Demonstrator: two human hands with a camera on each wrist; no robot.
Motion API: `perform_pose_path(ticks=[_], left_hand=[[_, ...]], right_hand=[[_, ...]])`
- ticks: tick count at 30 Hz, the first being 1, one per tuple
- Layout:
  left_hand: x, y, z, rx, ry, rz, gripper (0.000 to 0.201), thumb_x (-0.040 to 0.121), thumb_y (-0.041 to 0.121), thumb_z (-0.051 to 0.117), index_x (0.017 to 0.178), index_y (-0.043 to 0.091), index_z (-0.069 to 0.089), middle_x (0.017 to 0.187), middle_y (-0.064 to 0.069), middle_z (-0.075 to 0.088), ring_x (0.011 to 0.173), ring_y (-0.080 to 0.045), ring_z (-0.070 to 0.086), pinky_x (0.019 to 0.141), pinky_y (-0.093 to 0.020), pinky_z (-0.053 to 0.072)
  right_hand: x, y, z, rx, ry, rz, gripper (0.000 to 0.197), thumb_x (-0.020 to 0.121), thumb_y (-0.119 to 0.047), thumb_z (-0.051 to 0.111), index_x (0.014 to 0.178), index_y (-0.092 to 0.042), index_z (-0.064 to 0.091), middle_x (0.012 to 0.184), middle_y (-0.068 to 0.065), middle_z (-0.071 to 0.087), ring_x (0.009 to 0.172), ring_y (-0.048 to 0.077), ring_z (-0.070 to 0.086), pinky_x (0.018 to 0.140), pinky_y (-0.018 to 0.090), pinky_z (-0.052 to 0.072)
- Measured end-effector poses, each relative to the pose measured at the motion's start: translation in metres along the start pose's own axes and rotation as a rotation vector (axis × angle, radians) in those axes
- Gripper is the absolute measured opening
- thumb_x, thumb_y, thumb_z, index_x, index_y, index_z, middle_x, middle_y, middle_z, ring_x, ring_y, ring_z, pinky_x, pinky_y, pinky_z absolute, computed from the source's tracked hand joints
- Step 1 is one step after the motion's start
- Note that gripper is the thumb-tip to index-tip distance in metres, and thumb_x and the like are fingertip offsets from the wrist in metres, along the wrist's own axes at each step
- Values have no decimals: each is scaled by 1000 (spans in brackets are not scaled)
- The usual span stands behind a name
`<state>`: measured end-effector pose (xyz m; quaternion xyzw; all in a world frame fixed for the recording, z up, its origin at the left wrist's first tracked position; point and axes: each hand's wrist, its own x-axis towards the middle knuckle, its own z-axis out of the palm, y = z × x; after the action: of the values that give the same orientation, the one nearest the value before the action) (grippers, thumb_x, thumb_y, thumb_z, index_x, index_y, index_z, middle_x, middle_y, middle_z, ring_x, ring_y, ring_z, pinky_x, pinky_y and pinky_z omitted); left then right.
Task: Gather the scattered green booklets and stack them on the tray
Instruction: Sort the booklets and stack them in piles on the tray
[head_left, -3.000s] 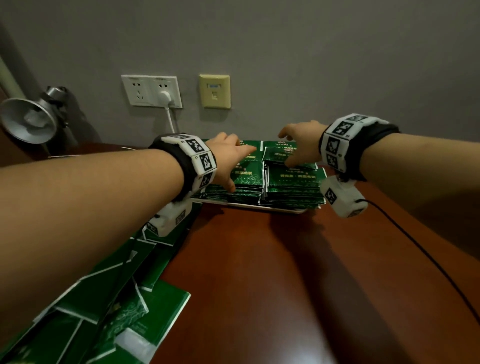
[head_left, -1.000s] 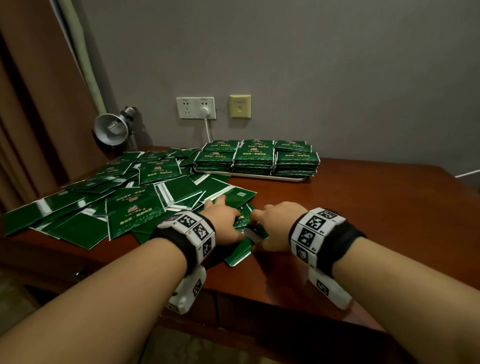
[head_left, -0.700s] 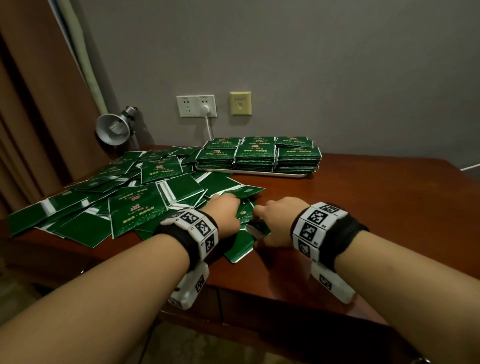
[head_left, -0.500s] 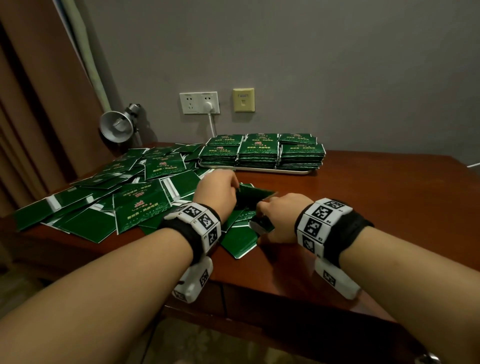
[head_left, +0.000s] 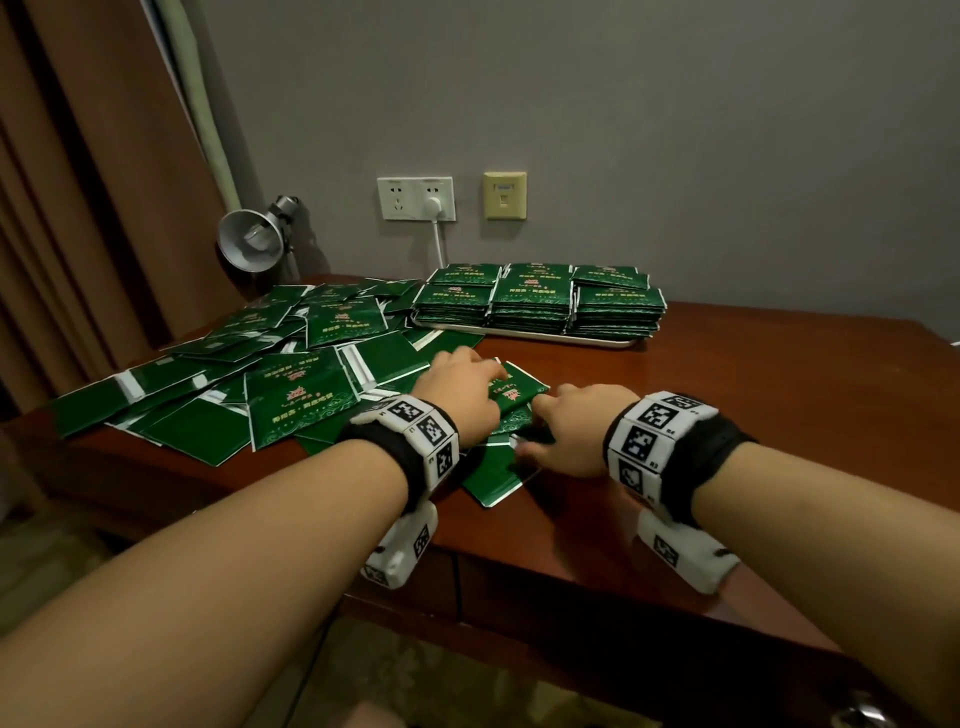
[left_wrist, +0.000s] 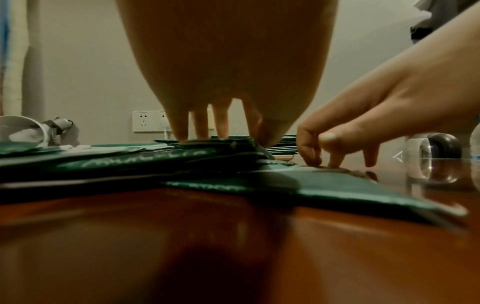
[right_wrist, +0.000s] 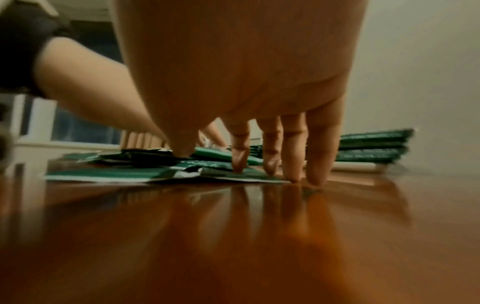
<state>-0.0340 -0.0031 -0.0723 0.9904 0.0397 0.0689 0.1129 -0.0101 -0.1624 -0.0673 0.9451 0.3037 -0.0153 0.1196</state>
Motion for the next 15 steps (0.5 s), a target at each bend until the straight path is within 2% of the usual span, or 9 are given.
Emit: perform_pose_path(ticks=[2, 4, 7, 9, 10, 12, 13, 15], left_hand=[[2, -1, 4, 22, -128, 33, 52, 88, 19, 54, 137, 34, 49, 141, -5, 41, 129, -27, 38, 105, -45, 42], [4, -3, 6, 60, -187, 49, 53, 90, 24, 55, 141, 34, 46, 140, -8, 43, 129, -29, 40, 106, -46, 40], [6, -6, 7, 94, -167, 61, 52, 91, 24, 56, 141, 34, 45, 138, -8, 44, 128, -29, 40, 106, -44, 40], [7, -7, 7, 111, -154, 59, 52, 91, 25, 56, 141, 35, 44, 136, -7, 45, 127, -28, 41, 104, -44, 42], [8, -8, 8, 118, -150, 52, 51, 91, 26, 55, 140, 36, 44, 136, -7, 45, 127, -28, 41, 103, -44, 43], [8, -9, 8, 126, -149, 40, 50, 91, 29, 55, 140, 37, 44, 135, -7, 45, 125, -28, 43, 100, -45, 45], [8, -9, 7, 130, -148, 37, 50, 91, 30, 54, 140, 37, 44, 134, -8, 45, 125, -29, 43, 99, -45, 46], [7, -9, 7, 138, -139, 26, 52, 90, 31, 54, 140, 35, 44, 133, -9, 45, 124, -29, 44, 98, -44, 47]], right_hand=[[4, 4, -2, 88, -40, 97, 65, 87, -70, 41, 133, -23, 45, 124, 7, 51, 107, 25, 57, 85, 36, 49], [10, 7, -3, 127, -71, 192, 69, 85, -68, 49, 132, -19, 45, 126, 8, 51, 110, 27, 56, 87, 37, 48], [20, 7, -4, 182, -83, 243, 70, 79, -64, 62, 123, -12, 47, 106, 5, 56, 97, 24, 58, 83, 37, 53], [25, 4, -4, 249, -108, 231, 60, 78, -60, 67, 108, -10, 54, 89, 2, 56, 85, 22, 58, 75, 33, 53], [27, 3, -5, 269, -123, 224, 53, 77, -60, 68, 95, -12, 56, 83, 1, 55, 81, 21, 57, 71, 31, 51], [29, 3, -7, 292, -156, 226, 45, 78, -56, 70, 75, -15, 51, 75, 1, 54, 75, 20, 55, 64, 29, 46], [29, 5, -7, 301, -166, 236, 42, 79, -52, 70, 74, -15, 52, 74, 1, 55, 73, 19, 54, 62, 28, 45], [28, 12, -10, 314, -147, 275, 30, 82, -40, 70, 87, -12, 63, 80, 2, 61, 72, 19, 58, 61, 28, 49]])
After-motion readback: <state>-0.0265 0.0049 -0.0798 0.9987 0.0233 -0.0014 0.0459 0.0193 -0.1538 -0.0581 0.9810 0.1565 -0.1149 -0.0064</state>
